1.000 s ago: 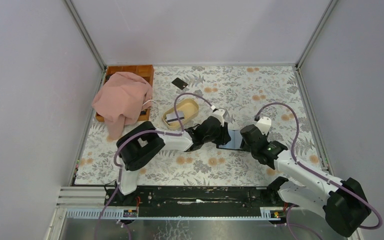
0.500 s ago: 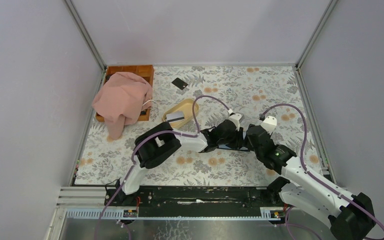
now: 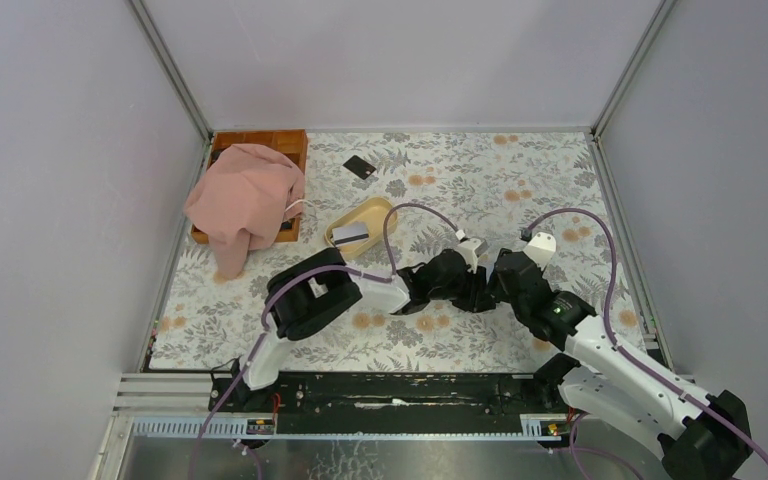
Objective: Take the credit cards out of the card holder
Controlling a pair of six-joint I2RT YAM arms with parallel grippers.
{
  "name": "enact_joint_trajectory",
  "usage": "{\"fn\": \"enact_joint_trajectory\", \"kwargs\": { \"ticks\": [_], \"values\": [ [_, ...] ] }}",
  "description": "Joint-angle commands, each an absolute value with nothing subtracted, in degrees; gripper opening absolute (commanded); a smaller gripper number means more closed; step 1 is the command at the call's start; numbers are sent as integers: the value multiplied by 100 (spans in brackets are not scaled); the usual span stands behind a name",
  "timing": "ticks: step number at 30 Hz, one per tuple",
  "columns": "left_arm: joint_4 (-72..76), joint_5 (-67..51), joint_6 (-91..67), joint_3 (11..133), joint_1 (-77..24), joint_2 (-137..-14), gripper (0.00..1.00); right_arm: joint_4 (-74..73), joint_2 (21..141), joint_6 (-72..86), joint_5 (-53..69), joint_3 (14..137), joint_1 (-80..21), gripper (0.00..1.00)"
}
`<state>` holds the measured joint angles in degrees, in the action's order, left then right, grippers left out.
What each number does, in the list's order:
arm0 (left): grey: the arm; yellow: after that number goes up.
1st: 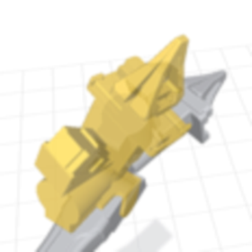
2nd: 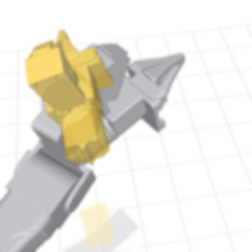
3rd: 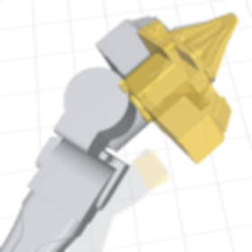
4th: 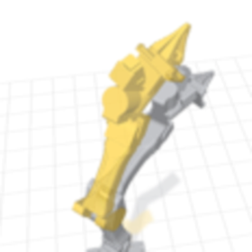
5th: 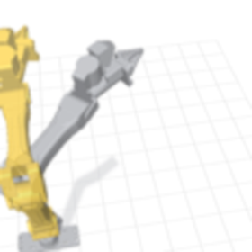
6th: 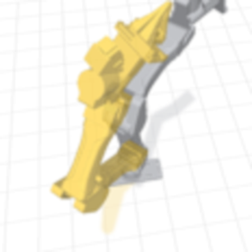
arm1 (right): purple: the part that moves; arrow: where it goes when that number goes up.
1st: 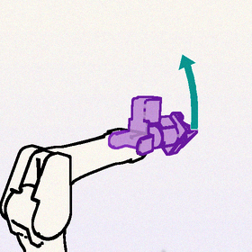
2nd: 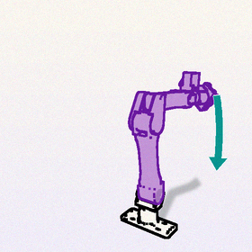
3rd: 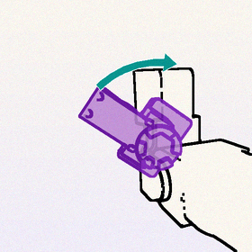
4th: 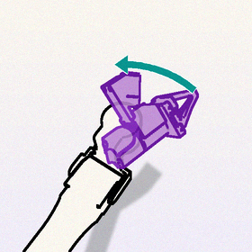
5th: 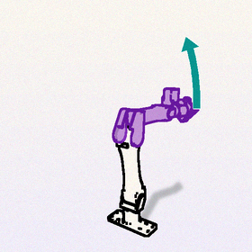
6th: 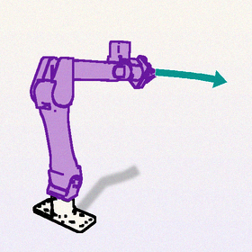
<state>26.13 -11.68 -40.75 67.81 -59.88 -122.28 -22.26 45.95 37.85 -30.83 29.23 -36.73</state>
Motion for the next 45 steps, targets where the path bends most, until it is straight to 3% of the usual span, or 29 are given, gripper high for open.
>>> {"fn": "enact_joint_trajectory", "kwargs": {
  "ticks": [1,5,14,19,23,25,28,37,45],
  "values": [
    [3551,-1578,-4337,6335,-6067,-11624,36,-2158,4607,3832,-3148,2913,-3647,55],
    [3516,-995,-4027,5667,-6045,-10676,36,-1968,4758,3764,-3054,2860,-3641,55],
    [2590,-304,-3743,4769,-5422,-9590,36,-971,6009,3378,-2440,3216,-3639,4],
    [2831,-453,-4012,4359,-4962,-9699,37,-418,6828,3460,-1974,3046,-3444,0],
    [3024,-566,-4296,4333,-4896,-10000,77,298,7191,3541,-1397,2659,-3077,0],
    [3197,-758,-4424,4349,-4896,-10162,79,373,7411,3501,-1276,2664,-2990,0],
    [3678,-1000,-4677,4341,-4888,-10356,76,437,7605,3492,-1142,2683,-2948,0],
    [3891,-1213,-4991,4625,-4862,-10684,48,674,7732,3543,-781,2455,-2757,0],
    [3850,-1327,-4975,4980,-4863,-10984,41,716,7830,3529,-674,2440,-2710,0]
  ]
}}
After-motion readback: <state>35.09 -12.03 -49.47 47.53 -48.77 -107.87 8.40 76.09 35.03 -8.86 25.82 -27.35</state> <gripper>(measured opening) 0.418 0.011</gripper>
